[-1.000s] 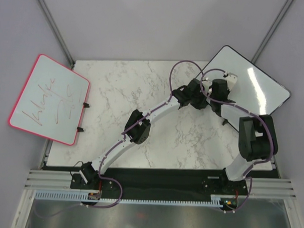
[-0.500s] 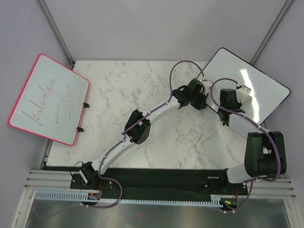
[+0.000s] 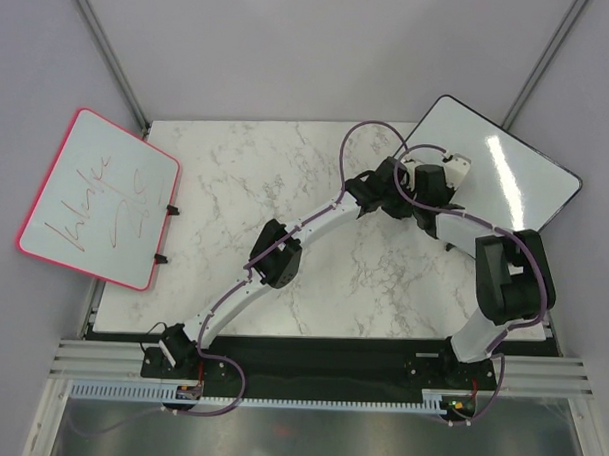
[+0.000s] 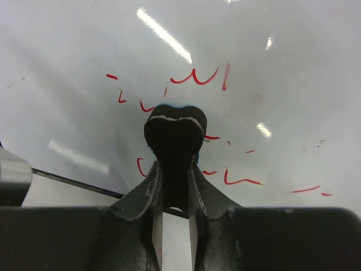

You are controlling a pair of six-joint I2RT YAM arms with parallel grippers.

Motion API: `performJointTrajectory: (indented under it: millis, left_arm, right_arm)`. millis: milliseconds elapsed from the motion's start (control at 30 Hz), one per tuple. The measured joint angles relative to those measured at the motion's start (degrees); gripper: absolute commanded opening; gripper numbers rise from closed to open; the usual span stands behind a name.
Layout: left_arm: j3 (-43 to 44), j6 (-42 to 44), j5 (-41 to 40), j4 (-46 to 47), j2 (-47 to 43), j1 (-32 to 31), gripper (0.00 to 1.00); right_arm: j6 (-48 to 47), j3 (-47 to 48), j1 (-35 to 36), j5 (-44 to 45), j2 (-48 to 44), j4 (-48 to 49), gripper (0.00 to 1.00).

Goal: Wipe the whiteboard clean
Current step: Erase the whiteboard at the whiteboard stand.

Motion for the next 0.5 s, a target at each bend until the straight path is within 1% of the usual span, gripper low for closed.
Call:
performJointTrajectory:
  millis: [100, 233, 333, 500]
  left_arm:
    - [0.0, 0.0, 0.0, 0.04, 0.0, 0.0, 0.02]
    - [0.04, 0.0, 0.04, 0.07, 0.0, 0.0, 0.02]
    - [0.04, 0.02, 0.09, 0.0, 0.02, 0.0, 0.02]
    - [0.04, 0.02, 0.11, 0.0, 0.04, 0.0, 0.02]
  right_arm:
    - [0.72, 0.63, -0.83, 0.02, 1.29, 0.79, 0.0]
    - [2.71, 0.09, -1.6, -0.13, 0.44, 0.5, 0.0]
    - [3.19, -2.01, -2.67, 1.64, -2.54, -0.94, 0.0]
    - [3.3, -7.32, -6.08, 7.91, -10.73, -6.93, 0.0]
